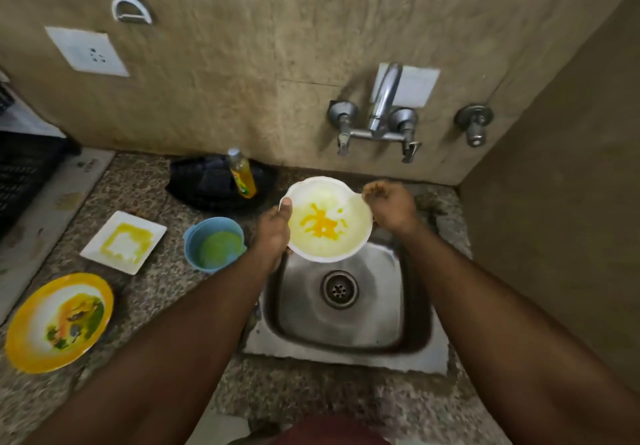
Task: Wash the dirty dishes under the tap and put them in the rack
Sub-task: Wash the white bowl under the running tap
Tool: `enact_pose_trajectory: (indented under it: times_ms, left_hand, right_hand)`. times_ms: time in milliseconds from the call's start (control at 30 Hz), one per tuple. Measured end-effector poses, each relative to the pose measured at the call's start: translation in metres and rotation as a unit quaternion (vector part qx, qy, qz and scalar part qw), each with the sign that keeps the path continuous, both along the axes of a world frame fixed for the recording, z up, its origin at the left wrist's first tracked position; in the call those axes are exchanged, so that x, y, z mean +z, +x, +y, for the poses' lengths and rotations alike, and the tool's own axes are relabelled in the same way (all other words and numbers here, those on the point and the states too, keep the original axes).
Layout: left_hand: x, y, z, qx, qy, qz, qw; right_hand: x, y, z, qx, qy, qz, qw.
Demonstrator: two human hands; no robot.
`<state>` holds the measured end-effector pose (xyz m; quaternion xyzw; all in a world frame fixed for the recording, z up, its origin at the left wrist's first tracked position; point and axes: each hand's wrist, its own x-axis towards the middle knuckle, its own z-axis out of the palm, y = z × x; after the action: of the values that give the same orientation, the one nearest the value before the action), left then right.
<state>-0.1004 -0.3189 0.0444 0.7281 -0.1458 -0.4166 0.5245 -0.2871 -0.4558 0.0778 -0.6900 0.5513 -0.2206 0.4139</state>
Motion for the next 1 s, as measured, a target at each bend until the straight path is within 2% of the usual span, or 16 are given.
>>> enact_pose_trajectory:
  times_ms: [100,233,333,533,767,833,900,1000]
  left_hand:
    - [0.007,-0.014,-0.019,0.005,-0.007,0.0,1.0]
    - [0.003,-0.02,-0.027,-0.006,-0.004,-0.012,1.0]
    - [0.001,-0.02,-0.029,-0.026,0.008,-0.025,0.999]
    - [0.004,-0.025,-0.031,-0.017,0.017,-0.035,0.999]
    - [0.003,-0.027,-0.03,0.015,-0.011,-0.035,0.999]
    - [0.006,-0.027,-0.028,0.028,-0.023,-0.041,0.999]
    - [0.007,-0.024,-0.025,0.036,-0.029,-0.056,0.997]
    - [0.003,-0.013,-0.024,0.054,-0.007,-0.119,0.991]
  right_hand:
    - [0.017,-0.008,-0.028,-0.11,-0.096,0.008,0.989]
    - [0.04,-0.006,-0.058,-0.213,-0.151,0.1,0.96]
    - [0.042,-0.004,-0.066,-0.216,-0.152,0.138,0.955]
    - [0.035,-0.01,-0.078,-0.164,-0.174,0.127,0.963]
    - [0.025,-0.02,-0.08,-0.163,-0.08,0.041,0.983]
    - [0.02,-0.02,-0.058,-0.128,-0.11,0.099,0.981]
    - [0.011,-0.023,-0.029,-0.04,-0.2,0.165,0.965]
    - [-0.001,-0.021,0.014,0.22,-0.277,0.184,0.917]
